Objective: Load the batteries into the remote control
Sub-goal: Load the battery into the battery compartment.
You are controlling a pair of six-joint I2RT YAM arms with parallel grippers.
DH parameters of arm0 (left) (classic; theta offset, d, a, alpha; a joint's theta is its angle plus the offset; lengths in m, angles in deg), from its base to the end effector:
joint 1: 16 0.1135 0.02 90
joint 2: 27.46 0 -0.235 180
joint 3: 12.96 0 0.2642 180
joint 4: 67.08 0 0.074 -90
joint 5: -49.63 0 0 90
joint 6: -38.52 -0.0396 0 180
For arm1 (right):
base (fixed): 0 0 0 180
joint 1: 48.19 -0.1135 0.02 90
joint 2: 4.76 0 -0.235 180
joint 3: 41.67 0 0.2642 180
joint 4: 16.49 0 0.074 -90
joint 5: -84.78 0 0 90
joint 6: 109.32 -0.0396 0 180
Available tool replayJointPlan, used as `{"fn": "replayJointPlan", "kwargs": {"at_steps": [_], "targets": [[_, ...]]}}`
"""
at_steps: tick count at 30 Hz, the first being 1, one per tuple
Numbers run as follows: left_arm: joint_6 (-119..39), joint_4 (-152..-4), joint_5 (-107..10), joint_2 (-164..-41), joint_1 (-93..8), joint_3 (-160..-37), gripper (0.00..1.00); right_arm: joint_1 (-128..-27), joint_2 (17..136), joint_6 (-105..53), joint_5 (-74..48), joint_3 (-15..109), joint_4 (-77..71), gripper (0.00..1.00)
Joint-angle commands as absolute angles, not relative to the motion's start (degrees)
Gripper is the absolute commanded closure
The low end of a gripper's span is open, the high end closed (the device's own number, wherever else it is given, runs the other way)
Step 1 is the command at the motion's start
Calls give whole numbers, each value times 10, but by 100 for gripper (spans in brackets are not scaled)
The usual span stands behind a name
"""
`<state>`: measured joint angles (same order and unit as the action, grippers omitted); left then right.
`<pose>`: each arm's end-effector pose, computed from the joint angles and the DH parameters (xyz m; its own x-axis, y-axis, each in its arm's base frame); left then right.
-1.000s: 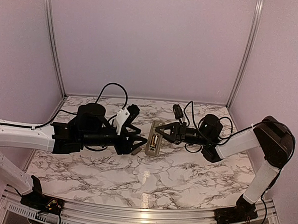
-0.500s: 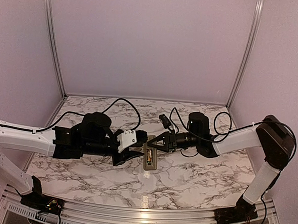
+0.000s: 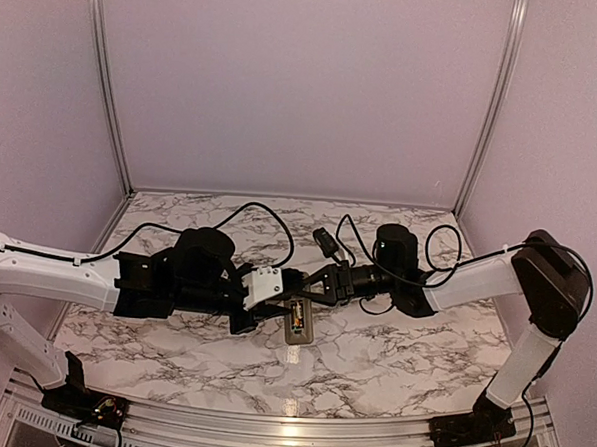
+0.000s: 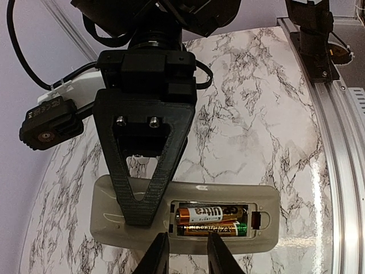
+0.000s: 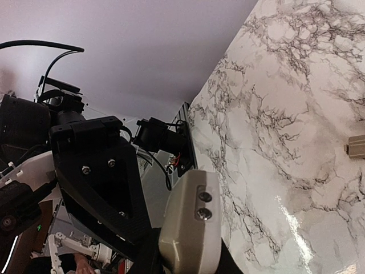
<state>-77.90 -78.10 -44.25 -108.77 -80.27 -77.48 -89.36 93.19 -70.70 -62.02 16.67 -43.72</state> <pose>0.1442 -0.3055 0.2165 0.2301 0.5451 -0.8062 0.9183 0.1526 0.3653 0.2413 0.2550 0.1573 -0.8630 -0.1864 -0.4695 -0.4829 0.0317 0.8751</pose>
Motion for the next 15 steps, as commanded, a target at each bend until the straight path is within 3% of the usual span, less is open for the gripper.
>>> {"fn": "replayJointPlan", "kwargs": {"at_steps": [1,15], "targets": [[-787,-788,-433,-1096,-809,-791,76,-901,940,-719,-633,177,-472,100],[-791,-789,-435,-1107,-814,-803,78,-905,944,-717,-634,175,-474,100]]}}
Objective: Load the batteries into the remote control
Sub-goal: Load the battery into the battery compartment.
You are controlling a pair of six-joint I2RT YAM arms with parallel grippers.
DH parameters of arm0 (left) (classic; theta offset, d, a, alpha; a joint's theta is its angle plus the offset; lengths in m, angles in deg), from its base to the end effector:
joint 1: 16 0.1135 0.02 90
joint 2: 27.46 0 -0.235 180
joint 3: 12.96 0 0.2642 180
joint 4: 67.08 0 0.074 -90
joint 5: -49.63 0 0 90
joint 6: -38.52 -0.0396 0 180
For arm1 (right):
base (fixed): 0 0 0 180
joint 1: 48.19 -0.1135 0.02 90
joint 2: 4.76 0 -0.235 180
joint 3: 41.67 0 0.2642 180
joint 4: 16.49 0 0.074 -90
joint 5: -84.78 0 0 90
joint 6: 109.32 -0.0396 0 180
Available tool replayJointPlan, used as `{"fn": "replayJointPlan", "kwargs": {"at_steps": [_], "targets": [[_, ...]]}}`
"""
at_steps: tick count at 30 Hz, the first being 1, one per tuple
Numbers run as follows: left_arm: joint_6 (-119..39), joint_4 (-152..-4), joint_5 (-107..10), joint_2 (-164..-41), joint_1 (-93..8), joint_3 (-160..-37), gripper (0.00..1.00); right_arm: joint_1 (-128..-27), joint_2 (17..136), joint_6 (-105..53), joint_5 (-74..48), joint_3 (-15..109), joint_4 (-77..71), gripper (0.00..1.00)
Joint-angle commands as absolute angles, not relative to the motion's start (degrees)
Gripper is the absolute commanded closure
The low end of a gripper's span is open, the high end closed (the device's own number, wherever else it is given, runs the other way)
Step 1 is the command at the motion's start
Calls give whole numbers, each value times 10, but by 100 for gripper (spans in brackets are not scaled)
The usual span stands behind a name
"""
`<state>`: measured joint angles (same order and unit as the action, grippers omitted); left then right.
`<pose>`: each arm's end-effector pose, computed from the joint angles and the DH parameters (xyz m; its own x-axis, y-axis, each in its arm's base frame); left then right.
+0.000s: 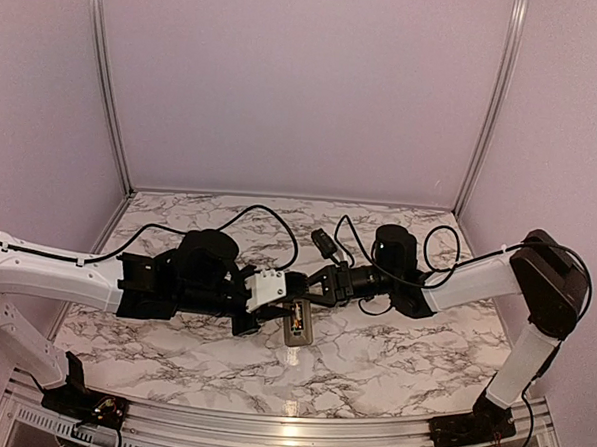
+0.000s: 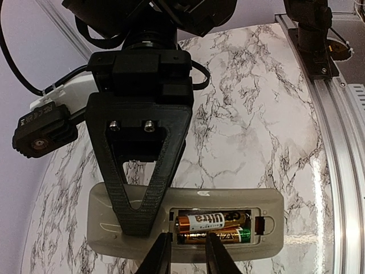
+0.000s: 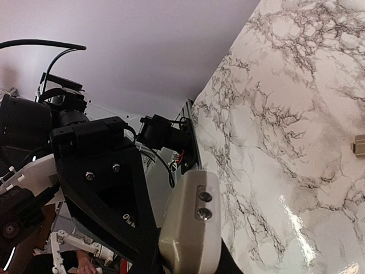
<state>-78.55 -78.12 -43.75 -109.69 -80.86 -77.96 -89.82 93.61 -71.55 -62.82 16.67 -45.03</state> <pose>0.1426 -0.3093 0.2143 0.2421 0.5534 -0.7970 0.9159 0.1407 0.3759 0.2393 0.2574 0.1571 -0.8614 -0.1990 -0.4673 -0.4791 0.0132 0.8776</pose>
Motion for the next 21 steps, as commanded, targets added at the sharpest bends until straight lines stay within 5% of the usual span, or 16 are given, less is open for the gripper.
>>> {"fn": "replayJointPlan", "kwargs": {"at_steps": [1,21], "targets": [[-791,-790,-435,-1108,-814,-806,78,-905,945,-717,-634,175,-474,100],[-797,-801,-445,-1128,-815,-818,83,-907,944,-713,-639,175,-472,100]]}}
